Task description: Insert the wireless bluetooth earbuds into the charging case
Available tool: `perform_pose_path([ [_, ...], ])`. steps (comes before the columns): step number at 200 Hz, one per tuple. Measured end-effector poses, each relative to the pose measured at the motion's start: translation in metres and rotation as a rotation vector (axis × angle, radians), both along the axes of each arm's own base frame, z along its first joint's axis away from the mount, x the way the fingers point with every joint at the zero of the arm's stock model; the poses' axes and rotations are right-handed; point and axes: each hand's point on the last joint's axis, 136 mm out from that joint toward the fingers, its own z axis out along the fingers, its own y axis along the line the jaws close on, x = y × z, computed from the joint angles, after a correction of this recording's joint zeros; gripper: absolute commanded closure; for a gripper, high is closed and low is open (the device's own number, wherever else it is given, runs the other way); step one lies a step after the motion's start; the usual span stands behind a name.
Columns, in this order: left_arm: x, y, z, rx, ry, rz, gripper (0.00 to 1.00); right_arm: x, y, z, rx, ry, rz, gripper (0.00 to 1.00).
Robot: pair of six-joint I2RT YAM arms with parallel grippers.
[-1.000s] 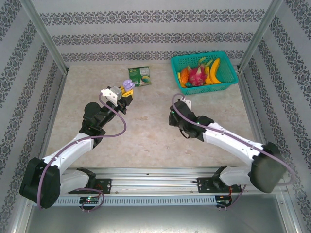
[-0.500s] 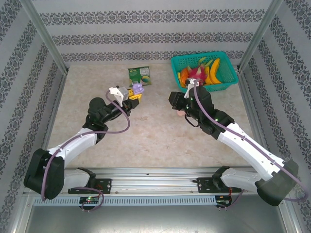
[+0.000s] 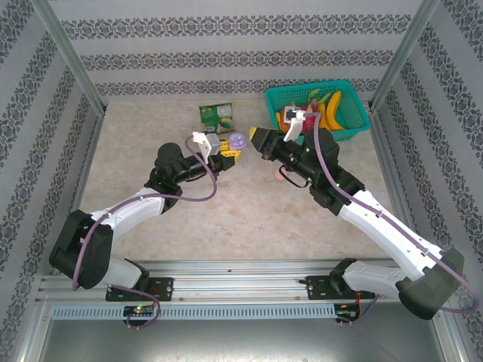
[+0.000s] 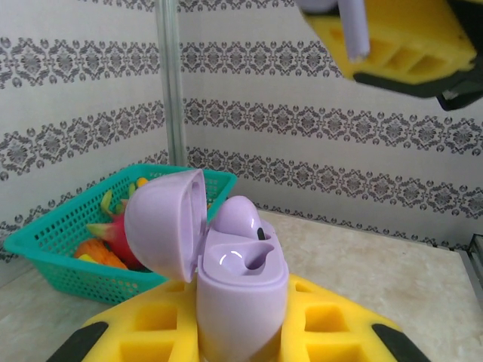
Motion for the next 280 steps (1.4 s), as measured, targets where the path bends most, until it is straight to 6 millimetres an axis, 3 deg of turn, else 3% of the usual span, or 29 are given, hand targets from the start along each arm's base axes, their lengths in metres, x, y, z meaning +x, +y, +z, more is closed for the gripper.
perform_pose_path([
  [55,0.002,-0.013,0.013,-0.015,-0.022,-0.025,1.0,-0.006,0.008,0.01,0.064,-0.054,0.06,0.78],
  [199,0.002,-0.017,0.021,-0.049,-0.026,-0.029,1.0,0.001,0.017,-0.021,0.055,-0.044,0.072,0.79],
  [280,0.002,-0.018,0.021,-0.051,-0.024,-0.031,1.0,0.005,0.017,-0.026,0.034,-0.055,0.047,0.79],
])
